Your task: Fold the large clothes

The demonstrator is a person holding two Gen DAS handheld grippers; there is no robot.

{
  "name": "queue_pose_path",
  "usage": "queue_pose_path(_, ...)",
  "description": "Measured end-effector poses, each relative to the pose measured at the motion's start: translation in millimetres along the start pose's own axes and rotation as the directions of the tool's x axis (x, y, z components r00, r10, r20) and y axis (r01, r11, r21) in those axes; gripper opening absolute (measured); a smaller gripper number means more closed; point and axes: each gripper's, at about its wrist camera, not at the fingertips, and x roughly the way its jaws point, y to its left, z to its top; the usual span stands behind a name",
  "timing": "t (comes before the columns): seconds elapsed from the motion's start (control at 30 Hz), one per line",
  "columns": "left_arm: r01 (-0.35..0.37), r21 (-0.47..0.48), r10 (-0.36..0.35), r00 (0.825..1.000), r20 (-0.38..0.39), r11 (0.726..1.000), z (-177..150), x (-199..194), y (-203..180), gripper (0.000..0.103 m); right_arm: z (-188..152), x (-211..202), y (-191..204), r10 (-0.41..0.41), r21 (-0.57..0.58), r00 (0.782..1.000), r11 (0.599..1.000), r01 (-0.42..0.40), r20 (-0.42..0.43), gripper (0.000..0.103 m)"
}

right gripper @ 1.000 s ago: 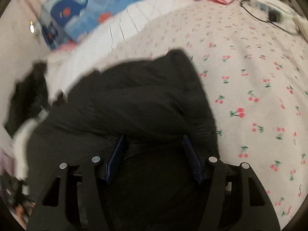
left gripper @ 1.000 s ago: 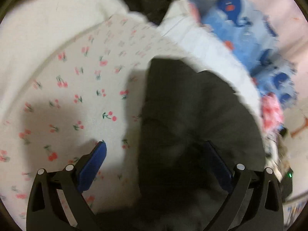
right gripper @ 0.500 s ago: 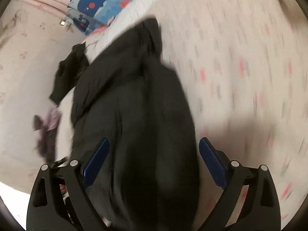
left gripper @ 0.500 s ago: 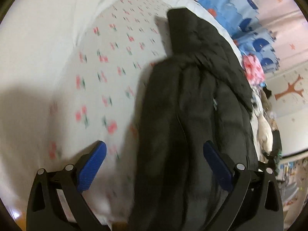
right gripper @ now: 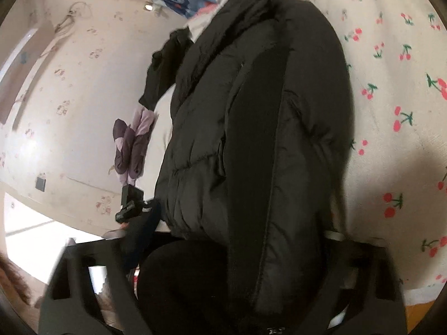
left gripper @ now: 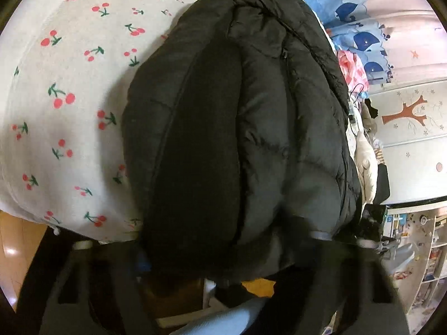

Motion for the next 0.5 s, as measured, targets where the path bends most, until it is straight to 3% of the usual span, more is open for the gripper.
queue_pose_path(0.03, 0.018, -0.009, -0.017, 1.0, 0.019, 1.0, -2.8, -5.0, -1.3, 0.035, -1.2, 2.1, 1.8, 0.01, 0.005, 1.0, 1.0, -0.01, 0.019, 0.02)
queue_pose_path(0.13, 0.013, 0.031, -0.015, 0.998, 0.064, 0.999, 0.0, -18.5, -22.5, 0.017, 2.0, -2.4, 18.9, 0.058, -0.017, 0.993, 0.998, -0.057, 0.107, 0.011)
queue_pose_path(0.23, 0.076, 0.06, -0.084, 0.988, 0.133, 0.995, 13.7, -44.5, -54.7, 0.013, 19.4, -17.3, 47.6, 0.129, -0.046, 0.971, 0.991, -0.122, 0.201, 0.007)
queue_pose_path(0.33, 0.138, 0.107, -0.158, 0.963, 0.216, 0.985, 25.2, -81.9, -90.4, 0.011, 37.0, -36.7, 88.6, 0.194, -0.102, 0.945, 0.98, -0.173, 0.263, 0.007)
queue_pose_path(0.43, 0.2, 0.17, -0.241, 0.932, 0.272, 0.965, 21.1, -129.2, -117.2, 0.011, 39.4, -57.6, 123.5, 0.25, -0.157, 0.93, 0.964, -0.213, 0.271, 0.007)
queue_pose_path(0.5, 0.225, 0.199, -0.275, 0.92, 0.279, 0.954, 7.4, -154.5, -120.1, 0.011, 28.3, -75.4, 140.4, 0.267, -0.197, 0.931, 0.955, -0.221, 0.25, 0.007)
